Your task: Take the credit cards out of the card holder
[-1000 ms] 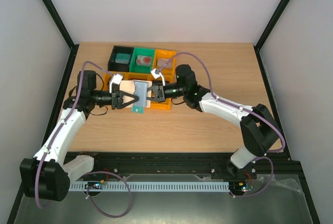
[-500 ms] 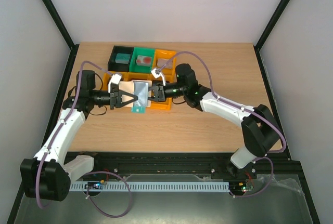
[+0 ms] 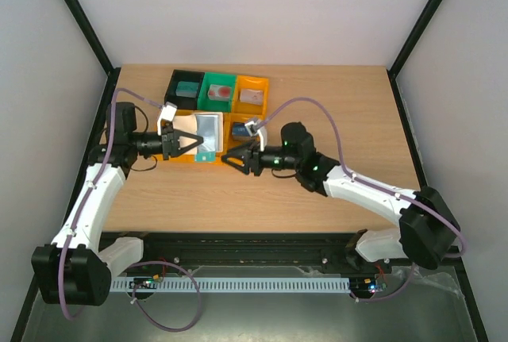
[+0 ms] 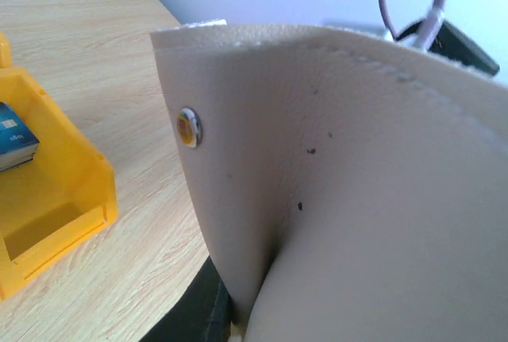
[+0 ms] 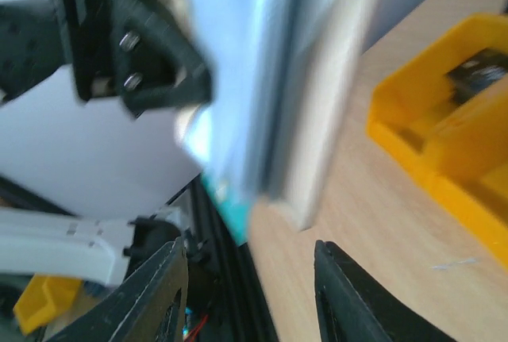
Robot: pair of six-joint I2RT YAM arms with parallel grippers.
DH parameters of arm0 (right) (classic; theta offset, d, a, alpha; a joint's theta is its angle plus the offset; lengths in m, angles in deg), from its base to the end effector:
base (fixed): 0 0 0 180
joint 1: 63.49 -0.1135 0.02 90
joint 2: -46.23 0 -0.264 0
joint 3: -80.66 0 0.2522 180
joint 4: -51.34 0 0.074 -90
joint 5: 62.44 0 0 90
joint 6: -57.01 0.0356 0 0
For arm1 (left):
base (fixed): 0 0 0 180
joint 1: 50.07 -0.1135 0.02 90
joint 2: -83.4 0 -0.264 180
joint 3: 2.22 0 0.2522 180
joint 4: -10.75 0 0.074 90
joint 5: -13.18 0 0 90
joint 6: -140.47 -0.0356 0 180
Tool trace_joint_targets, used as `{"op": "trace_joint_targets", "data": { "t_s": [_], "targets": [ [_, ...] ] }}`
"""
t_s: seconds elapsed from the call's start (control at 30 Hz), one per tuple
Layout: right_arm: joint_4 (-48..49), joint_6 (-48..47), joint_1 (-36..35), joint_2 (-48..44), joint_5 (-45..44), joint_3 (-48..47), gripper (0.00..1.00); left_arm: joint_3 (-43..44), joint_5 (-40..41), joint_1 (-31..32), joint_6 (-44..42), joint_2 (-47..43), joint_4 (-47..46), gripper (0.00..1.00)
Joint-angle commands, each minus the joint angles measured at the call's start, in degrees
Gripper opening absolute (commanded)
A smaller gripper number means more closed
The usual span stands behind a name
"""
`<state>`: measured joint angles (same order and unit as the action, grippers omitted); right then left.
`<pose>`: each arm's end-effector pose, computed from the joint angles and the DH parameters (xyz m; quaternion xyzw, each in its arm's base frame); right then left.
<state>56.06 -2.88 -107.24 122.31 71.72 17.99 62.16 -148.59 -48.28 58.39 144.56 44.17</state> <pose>0.1997 0.2255 0.2962 -0.3267 0.6690 0.5907 0.3113 0.2169 -0.0406 0.3161 0.2542 0.7170 -0.5405 0.3594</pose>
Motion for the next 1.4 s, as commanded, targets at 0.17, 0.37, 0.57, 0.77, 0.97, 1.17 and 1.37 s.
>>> {"op": "trace_joint_targets", "data": {
  "t_s": [0.17, 0.37, 0.57, 0.77, 0.97, 1.17, 1.37],
  "targets": [
    [26.76, 10.77, -6.36, 3.98, -6.34, 5.48, 0.42, 2.03, -0.43, -1.0, -0.63, -0.44, 0.39, 0.02],
    [29.28, 13.62, -7.24, 7.97, -7.04, 4.62, 0.42, 1.95, -0.8, -1.08, -0.45, -0.46, 0.1, 0.02],
    [30.05, 14.17, -7.75, 9.61, -5.92, 4.96, 0.39, 2.04, -0.26, -1.08, -0.5, -0.37, -0.09, 0.02],
    [32.86, 16.12, -8.0, 12.13, -1.35, 3.96, 0.36, 1.95, 0.28, -1.08, 0.16, -0.47, -0.75, 0.02],
    [36.48, 18.43, -7.99, 13.3, -0.12, 4.24, 0.17, 1.89, 0.61, -1.08, 0.38, -0.35, -0.92, 0.02],
    [34.9, 17.26, -7.94, 12.62, -0.91, 3.99, 0.02, 1.63, 0.47, -1.21, 0.63, -0.43, -1.01, 0.02],
    [26.4, 12.77, -7.95, 11.28, -0.48, 2.94, 0.02, 1.38, 0.85, -1.51, 2.51, -0.2, -2.53, 0.24]
  ]
}}
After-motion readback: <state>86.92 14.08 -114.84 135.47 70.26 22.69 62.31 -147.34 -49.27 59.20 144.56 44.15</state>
